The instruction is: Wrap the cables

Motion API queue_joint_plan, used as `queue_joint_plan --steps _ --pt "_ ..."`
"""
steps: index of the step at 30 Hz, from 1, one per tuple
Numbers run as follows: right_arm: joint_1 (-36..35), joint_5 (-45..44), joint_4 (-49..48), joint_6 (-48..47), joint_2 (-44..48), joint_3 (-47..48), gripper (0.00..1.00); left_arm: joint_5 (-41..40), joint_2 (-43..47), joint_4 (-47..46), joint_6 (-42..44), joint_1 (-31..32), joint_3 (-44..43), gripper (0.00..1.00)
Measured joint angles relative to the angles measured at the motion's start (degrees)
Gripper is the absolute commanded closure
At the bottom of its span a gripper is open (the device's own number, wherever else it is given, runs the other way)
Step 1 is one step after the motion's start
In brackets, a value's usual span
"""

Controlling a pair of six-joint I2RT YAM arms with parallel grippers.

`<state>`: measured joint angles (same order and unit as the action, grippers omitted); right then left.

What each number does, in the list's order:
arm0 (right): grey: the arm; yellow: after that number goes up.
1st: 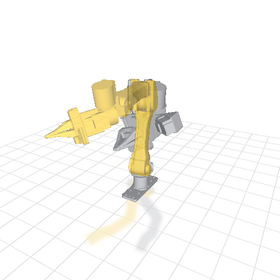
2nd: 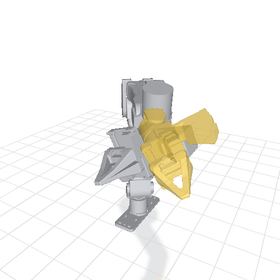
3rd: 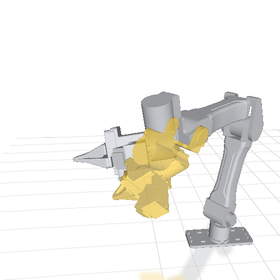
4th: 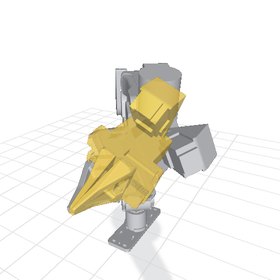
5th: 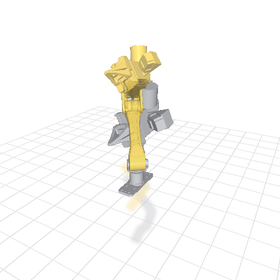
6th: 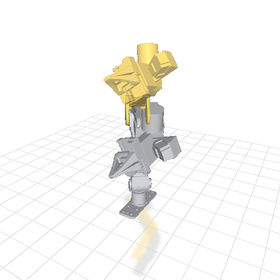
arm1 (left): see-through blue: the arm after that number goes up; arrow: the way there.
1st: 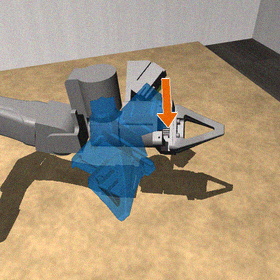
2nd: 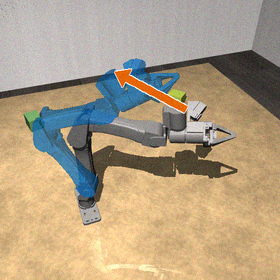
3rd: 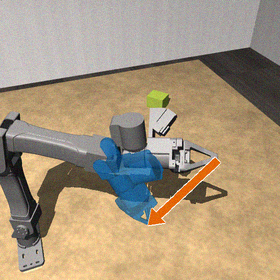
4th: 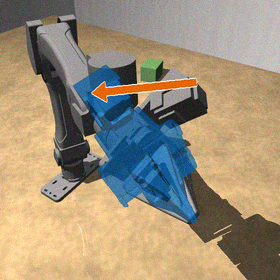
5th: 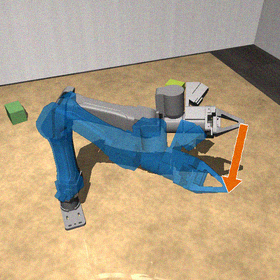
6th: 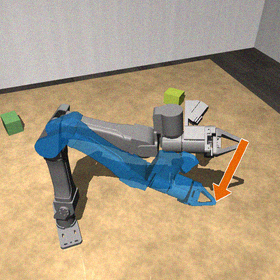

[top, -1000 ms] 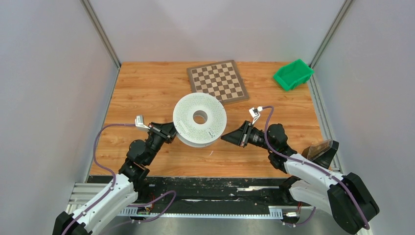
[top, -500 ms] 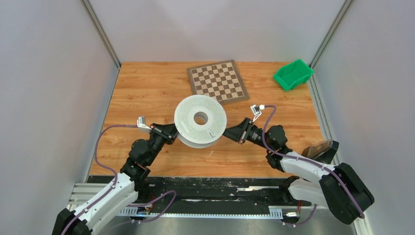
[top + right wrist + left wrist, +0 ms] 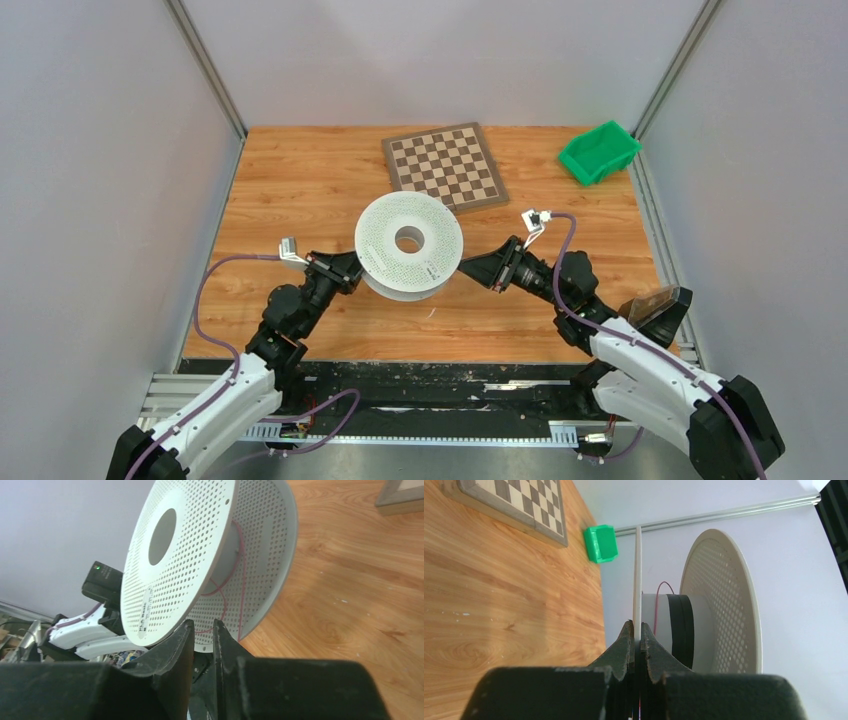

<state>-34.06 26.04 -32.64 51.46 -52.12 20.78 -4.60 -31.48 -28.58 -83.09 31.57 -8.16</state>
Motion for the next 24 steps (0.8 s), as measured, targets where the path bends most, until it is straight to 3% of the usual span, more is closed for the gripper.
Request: queue_joint_plan --steps 7,24 --pt "0.0 -0.5 8.1 -3.6 0.1 1.8 0.8 0.0 -0.9 -0.1 -0.2 0.0 0.0 1.0" --pt "-2.0 1.2 6.7 -3.1 -4.0 -0.3 0.78 0.3 -1.2 -0.1 -0.2 0.0 0.0 1.0"
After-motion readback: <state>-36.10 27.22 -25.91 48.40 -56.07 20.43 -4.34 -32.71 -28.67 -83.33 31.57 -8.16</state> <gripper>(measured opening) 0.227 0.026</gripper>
